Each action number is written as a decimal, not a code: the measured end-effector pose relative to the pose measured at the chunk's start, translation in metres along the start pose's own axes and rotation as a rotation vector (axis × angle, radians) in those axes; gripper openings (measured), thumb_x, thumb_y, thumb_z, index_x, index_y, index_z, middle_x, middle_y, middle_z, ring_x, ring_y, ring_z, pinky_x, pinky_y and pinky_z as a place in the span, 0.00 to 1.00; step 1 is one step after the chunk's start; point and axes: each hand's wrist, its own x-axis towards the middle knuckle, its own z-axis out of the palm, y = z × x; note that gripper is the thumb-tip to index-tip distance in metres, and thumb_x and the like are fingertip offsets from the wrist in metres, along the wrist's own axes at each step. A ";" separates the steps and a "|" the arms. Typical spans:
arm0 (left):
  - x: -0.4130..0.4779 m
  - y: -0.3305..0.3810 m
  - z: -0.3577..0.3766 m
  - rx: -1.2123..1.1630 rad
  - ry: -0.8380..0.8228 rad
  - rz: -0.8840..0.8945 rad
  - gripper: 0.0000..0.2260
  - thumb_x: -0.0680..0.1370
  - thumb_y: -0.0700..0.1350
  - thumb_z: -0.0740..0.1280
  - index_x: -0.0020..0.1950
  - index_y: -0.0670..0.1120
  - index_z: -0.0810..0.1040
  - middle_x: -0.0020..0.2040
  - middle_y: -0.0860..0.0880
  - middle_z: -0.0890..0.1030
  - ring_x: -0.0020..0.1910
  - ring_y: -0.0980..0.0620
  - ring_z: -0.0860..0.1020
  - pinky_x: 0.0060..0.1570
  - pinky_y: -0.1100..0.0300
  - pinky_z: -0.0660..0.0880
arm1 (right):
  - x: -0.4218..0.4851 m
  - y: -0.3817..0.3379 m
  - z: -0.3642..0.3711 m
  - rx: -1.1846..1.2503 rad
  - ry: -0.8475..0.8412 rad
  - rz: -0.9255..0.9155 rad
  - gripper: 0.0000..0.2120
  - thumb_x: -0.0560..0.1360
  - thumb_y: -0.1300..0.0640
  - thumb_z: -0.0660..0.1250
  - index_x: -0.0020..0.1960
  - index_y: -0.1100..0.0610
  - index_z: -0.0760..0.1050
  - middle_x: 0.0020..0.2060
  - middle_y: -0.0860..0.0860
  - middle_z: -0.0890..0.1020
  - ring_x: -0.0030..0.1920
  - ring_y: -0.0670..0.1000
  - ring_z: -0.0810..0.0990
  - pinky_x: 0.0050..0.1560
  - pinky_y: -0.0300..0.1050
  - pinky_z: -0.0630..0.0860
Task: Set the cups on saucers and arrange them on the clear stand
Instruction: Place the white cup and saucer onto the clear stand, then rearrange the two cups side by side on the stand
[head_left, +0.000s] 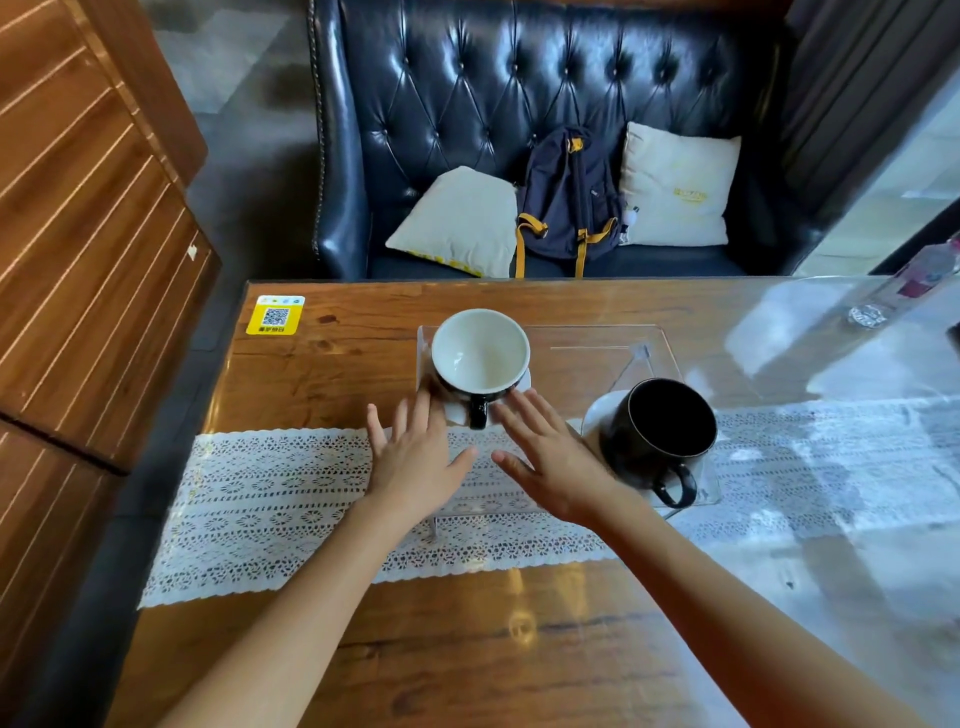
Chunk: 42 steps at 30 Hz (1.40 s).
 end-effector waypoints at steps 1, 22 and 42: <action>0.000 0.000 0.000 -0.003 -0.001 -0.001 0.33 0.76 0.61 0.56 0.75 0.45 0.53 0.77 0.46 0.52 0.75 0.45 0.50 0.69 0.36 0.36 | 0.000 0.000 0.001 0.001 0.002 -0.003 0.31 0.79 0.42 0.52 0.77 0.50 0.46 0.79 0.49 0.44 0.78 0.51 0.39 0.77 0.53 0.46; -0.066 0.059 -0.029 -0.673 0.516 0.195 0.10 0.75 0.40 0.59 0.52 0.46 0.79 0.50 0.52 0.79 0.53 0.60 0.75 0.55 0.66 0.70 | -0.125 0.040 0.011 0.124 0.326 -0.302 0.15 0.73 0.65 0.61 0.56 0.54 0.77 0.55 0.49 0.81 0.59 0.51 0.77 0.56 0.48 0.76; -0.029 0.137 0.039 -0.267 0.046 0.205 0.24 0.77 0.52 0.60 0.73 0.52 0.61 0.75 0.55 0.60 0.76 0.55 0.49 0.73 0.49 0.42 | -0.132 0.153 -0.025 0.039 0.222 0.071 0.20 0.80 0.49 0.51 0.71 0.42 0.60 0.76 0.37 0.56 0.78 0.47 0.50 0.76 0.54 0.49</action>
